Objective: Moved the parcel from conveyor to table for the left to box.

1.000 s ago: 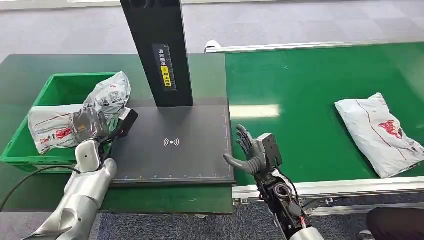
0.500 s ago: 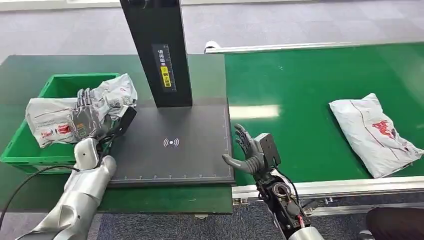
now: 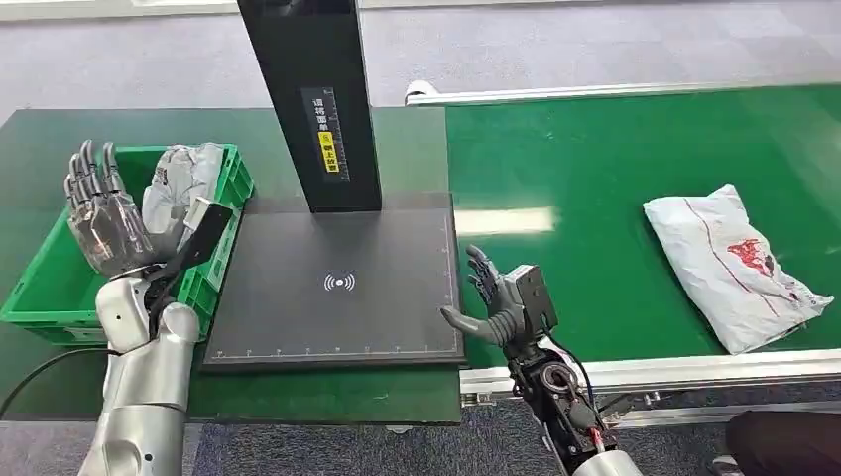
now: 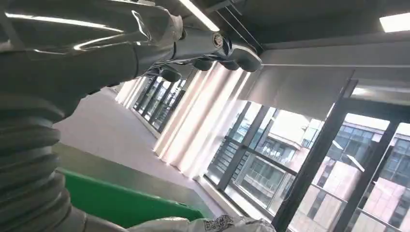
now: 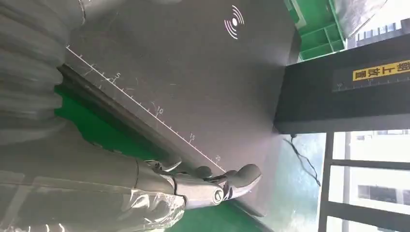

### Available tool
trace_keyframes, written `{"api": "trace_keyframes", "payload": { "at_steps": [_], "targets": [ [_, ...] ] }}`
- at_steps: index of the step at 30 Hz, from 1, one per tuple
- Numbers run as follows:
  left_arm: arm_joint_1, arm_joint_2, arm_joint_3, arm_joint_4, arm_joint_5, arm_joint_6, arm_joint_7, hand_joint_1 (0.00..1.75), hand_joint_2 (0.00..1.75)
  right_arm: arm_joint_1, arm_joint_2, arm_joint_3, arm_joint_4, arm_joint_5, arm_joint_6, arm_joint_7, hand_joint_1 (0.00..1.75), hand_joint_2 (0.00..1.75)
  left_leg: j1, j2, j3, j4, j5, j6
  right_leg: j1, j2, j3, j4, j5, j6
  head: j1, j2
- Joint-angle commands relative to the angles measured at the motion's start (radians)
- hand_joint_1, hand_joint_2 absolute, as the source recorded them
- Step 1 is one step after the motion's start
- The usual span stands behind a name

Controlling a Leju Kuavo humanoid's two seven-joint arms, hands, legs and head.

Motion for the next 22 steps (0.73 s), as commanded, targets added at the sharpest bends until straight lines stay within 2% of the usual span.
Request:
{"api": "trace_keyframes", "payload": {
  "at_steps": [1,2,3,5,9,10,11,12,13,14,15,16,17,18,20,22],
  "targets": [
    [-0.025,-0.148,0.318,-0.121,0.103,0.034,-0.358,0.00,1.75,-0.032,0.009,0.002,0.050,-0.001,0.009,-0.012,0.00,1.75,0.000,0.000,0.002,-0.001,0.000,0.001,0.000,0.001,0.002,-0.002,0.000,0.000,0.000,0.000],
    [-0.078,-0.207,0.479,-0.097,0.121,0.034,-0.529,0.00,1.75,-0.038,0.008,0.008,0.062,-0.003,0.010,-0.019,0.00,1.75,0.000,0.001,0.001,0.000,-0.001,0.001,0.000,0.001,0.001,-0.001,0.000,0.000,0.000,0.000],
    [-0.086,-0.211,0.492,-0.112,0.133,0.034,-0.548,0.00,1.75,-0.040,0.007,0.010,0.069,-0.003,0.011,-0.022,0.00,1.75,0.001,0.001,0.000,0.001,-0.001,0.001,0.001,0.001,0.000,0.000,0.000,0.000,0.000,0.000],
    [-0.102,-0.213,0.526,-0.044,0.101,0.034,-0.548,0.00,1.75,-0.043,0.005,0.013,0.082,-0.010,0.011,-0.034,0.00,1.75,0.000,0.001,0.000,0.000,-0.001,0.001,0.000,0.002,0.000,0.000,0.000,0.000,0.000,0.000],
    [-0.113,-0.220,0.540,-0.062,0.072,0.034,-0.548,0.00,1.75,-0.031,0.001,0.016,0.070,-0.016,0.006,-0.043,0.00,1.75,0.000,0.000,0.000,0.000,0.000,0.000,0.000,0.000,0.001,-0.001,0.000,0.000,0.000,0.000],
    [-0.113,-0.194,0.514,-0.025,0.064,0.034,-0.520,0.00,1.75,-0.031,0.002,0.017,0.068,-0.016,0.005,-0.043,0.00,1.75,0.000,0.000,0.001,-0.001,0.000,0.000,0.000,0.000,0.001,-0.002,0.000,0.000,0.000,0.000],
    [-0.113,-0.194,0.514,-0.025,0.064,0.034,-0.520,0.00,1.75,-0.031,0.002,0.017,0.068,-0.016,0.005,-0.043,0.00,1.75,0.000,0.000,0.000,-0.001,0.000,0.000,0.000,0.000,0.001,-0.001,0.000,0.000,0.000,0.000],
    [-0.103,-0.183,0.461,0.025,0.025,0.034,-0.468,0.00,1.75,-0.032,0.000,0.018,0.067,-0.020,0.003,-0.041,0.00,1.75,0.000,-0.002,0.001,-0.001,0.001,0.000,0.000,-0.001,0.001,-0.001,0.000,-0.001,0.000,0.000],
    [-0.143,-0.116,0.327,0.277,-0.113,0.034,-0.285,0.00,1.75,-0.031,-0.005,0.015,0.061,-0.018,-0.001,-0.041,0.00,1.75,0.000,-0.001,0.002,-0.003,0.001,0.000,0.000,0.000,0.002,-0.002,0.000,-0.001,0.000,0.000],
    [-0.131,-0.122,0.192,0.294,-0.057,0.034,-0.207,0.00,1.75,-0.033,-0.012,0.012,0.057,-0.017,0.009,-0.041,0.00,1.75,0.000,0.000,0.004,-0.004,0.001,0.000,0.000,0.000,0.003,-0.004,0.001,-0.001,0.000,0.000],
    [-0.100,-0.154,0.180,0.230,0.078,0.034,-0.323,0.00,1.75,-0.036,-0.013,0.006,0.052,-0.020,0.009,-0.050,0.00,1.75,-0.001,-0.008,0.001,-0.003,0.002,0.001,-0.001,-0.007,0.003,-0.002,0.000,0.000,0.000,0.000],
    [-0.092,-0.190,0.134,0.273,0.349,0.034,-0.523,0.00,1.75,-0.037,-0.015,-0.013,0.030,-0.034,0.005,-0.075,0.00,1.75,0.000,-0.008,0.000,-0.001,0.002,0.001,0.000,-0.007,0.001,-0.002,-0.001,0.000,0.000,0.000],
    [-0.092,-0.190,0.134,0.273,0.349,0.034,-0.523,0.00,1.75,-0.037,-0.015,-0.013,0.030,-0.034,0.005,-0.075,0.00,1.75,-0.001,-0.010,0.001,-0.001,0.002,0.001,-0.001,-0.009,0.002,-0.002,-0.001,0.000,0.000,0.000],
    [-0.016,-0.148,-0.148,0.216,0.692,-0.010,-0.541,0.00,1.75,-0.036,-0.030,-0.030,-0.015,-0.048,0.001,-0.093,0.00,1.75,0.000,-0.009,0.000,-0.001,0.002,0.001,0.000,-0.009,0.002,-0.002,-0.001,0.000,0.000,0.000],
    [0.064,-0.103,-0.351,0.077,0.920,0.021,-0.548,0.00,1.75,-0.041,-0.041,-0.038,-0.045,-0.056,0.010,-0.095,0.00,1.75,-0.001,-0.007,-0.002,0.000,0.001,0.001,-0.001,-0.005,0.000,-0.001,0.000,0.001,0.000,0.000],
    [0.134,-0.071,-0.486,-0.050,1.097,-0.044,-0.544,0.00,1.75,-0.050,-0.047,-0.048,-0.064,-0.069,0.013,-0.097,0.00,1.75,-0.001,-0.003,-0.001,0.000,0.000,0.001,-0.001,-0.002,0.000,-0.001,0.000,0.001,0.001,0.000]
  ]
}}
